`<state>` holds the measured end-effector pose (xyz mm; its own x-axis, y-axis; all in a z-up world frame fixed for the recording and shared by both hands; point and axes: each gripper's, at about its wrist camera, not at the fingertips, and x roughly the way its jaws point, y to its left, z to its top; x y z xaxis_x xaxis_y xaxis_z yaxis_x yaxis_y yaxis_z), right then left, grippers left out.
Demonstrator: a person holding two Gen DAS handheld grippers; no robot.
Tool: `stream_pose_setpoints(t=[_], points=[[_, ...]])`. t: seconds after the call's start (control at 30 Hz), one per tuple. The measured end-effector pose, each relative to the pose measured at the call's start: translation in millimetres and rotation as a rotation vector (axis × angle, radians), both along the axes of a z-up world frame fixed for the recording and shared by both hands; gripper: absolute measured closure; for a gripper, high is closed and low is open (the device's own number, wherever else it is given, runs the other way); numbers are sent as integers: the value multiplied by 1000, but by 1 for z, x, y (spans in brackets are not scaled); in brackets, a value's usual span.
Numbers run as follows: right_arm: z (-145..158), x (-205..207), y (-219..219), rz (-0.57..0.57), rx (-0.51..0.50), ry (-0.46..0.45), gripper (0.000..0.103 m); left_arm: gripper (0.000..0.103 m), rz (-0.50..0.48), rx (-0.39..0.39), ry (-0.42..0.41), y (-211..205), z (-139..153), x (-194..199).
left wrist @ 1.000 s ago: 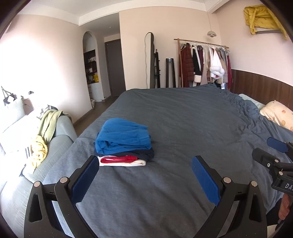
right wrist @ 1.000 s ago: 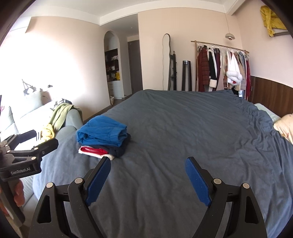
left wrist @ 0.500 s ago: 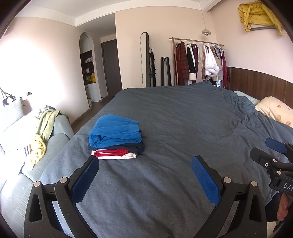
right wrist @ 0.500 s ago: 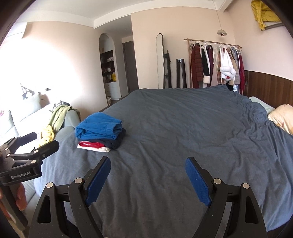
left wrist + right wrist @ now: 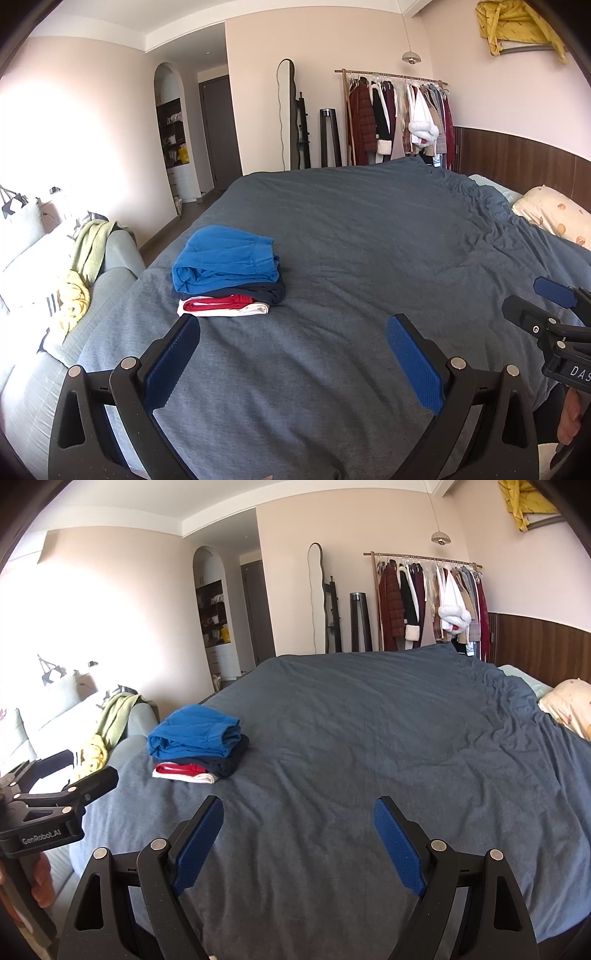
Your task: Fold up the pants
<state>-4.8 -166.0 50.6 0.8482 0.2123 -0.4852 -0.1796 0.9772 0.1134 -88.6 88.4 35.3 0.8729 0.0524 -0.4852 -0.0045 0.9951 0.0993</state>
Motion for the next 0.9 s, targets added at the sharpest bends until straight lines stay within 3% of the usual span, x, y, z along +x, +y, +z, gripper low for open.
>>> stream_pose_setpoints(t=[0.9], points=[[-4,-1,-3,-4,-1,3,19,0,-18,1,-4,-2,2,-1]])
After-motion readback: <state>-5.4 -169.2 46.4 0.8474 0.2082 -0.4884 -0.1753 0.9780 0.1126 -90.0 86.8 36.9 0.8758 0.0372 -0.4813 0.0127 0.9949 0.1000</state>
